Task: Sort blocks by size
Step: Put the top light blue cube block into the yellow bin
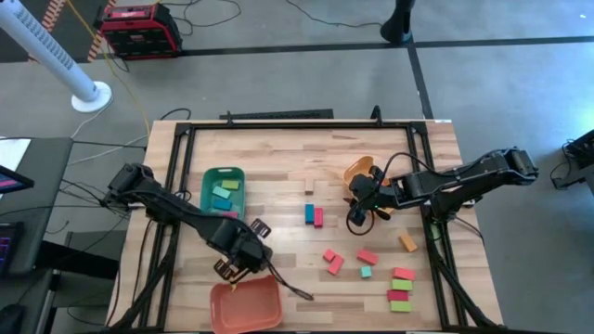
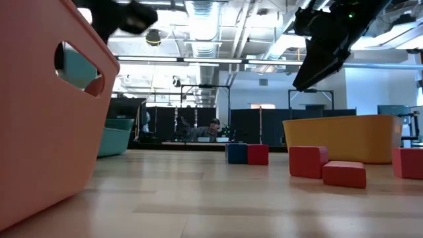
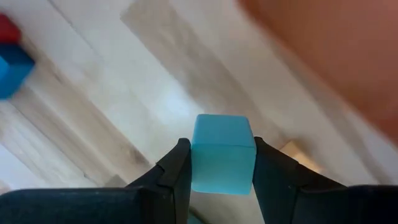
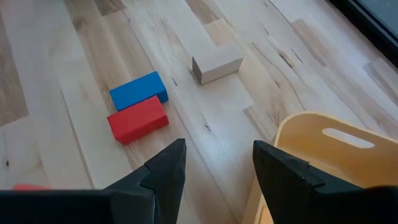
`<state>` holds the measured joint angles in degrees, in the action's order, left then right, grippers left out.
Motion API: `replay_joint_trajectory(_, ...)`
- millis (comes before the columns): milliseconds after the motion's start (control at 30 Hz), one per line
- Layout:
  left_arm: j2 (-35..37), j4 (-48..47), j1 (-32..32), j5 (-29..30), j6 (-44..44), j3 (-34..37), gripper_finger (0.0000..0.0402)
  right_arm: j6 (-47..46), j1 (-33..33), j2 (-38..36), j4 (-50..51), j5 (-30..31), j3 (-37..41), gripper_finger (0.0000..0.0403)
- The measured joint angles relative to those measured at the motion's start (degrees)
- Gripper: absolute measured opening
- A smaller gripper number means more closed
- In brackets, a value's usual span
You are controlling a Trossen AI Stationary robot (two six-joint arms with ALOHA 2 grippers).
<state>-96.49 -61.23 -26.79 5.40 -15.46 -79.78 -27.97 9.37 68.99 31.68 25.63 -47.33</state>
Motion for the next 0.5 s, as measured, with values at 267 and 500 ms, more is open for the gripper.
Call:
replay_joint_trajectory(267,0.0,-6.9,-2.1,4.6,6.0,-4.1,0.0128,0.2,0.5,0.0,0.0,0.0,0.0,0.0217)
replay_joint_trajectory(500,0.1,-17.2,-2.3,11.7,12.7,-4.1,0.0128,0.2,1.6,0.0,0.0,0.0,0.0,0.0217)
